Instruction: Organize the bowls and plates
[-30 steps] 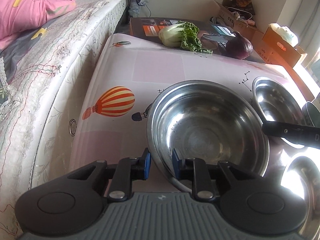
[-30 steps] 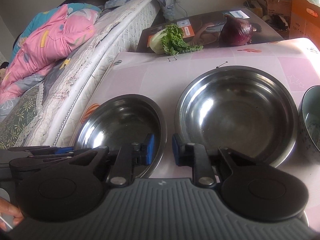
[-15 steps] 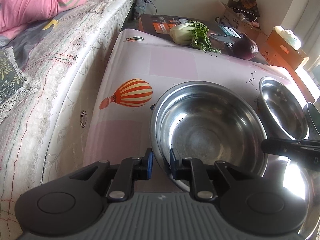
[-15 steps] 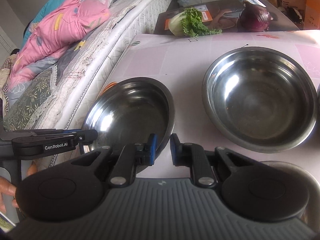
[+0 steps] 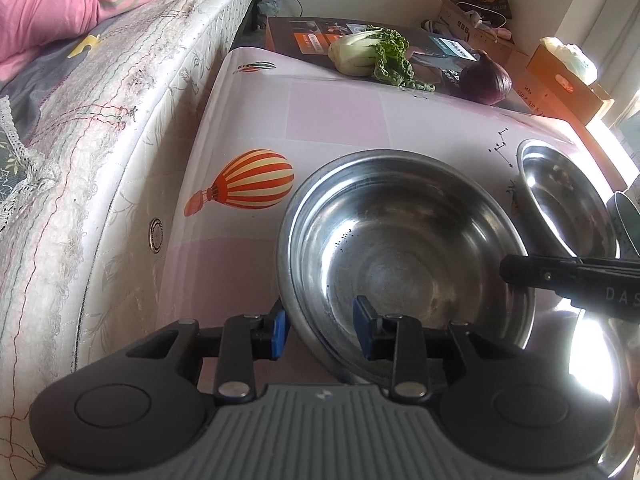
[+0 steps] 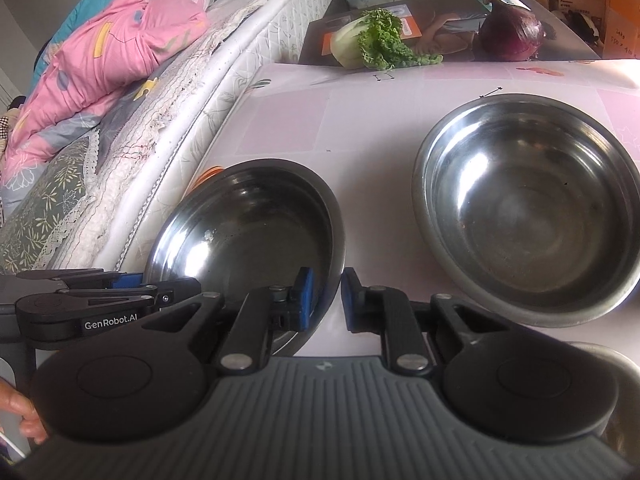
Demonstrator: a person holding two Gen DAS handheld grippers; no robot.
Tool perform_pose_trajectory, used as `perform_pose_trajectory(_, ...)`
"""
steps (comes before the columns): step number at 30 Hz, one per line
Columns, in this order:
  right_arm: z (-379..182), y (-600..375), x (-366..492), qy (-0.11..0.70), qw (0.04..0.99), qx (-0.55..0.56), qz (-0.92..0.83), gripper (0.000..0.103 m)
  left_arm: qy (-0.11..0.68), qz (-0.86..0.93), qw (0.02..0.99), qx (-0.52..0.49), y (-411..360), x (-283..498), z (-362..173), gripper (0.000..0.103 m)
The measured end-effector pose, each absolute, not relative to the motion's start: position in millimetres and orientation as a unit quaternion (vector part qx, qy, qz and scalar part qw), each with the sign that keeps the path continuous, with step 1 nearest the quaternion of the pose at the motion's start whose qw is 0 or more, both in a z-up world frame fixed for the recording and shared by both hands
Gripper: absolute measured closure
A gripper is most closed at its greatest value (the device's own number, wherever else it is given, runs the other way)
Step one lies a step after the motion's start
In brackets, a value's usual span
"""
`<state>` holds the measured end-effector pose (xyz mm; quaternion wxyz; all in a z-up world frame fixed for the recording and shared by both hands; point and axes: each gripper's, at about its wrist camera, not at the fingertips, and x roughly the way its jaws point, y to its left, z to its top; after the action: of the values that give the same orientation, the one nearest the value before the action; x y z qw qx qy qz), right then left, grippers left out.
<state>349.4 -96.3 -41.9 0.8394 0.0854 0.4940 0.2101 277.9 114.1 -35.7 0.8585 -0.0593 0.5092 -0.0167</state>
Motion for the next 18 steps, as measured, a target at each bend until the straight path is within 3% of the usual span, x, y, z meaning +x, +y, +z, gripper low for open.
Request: perform_pose_trajectory(18, -39.8, -87.5, 352.4, 0.489, 0.845, 0.074, 0.204, 0.088, 0.520, -0.015, 0.853, -0.055, 113.8, 282.5, -43.3, 0.066)
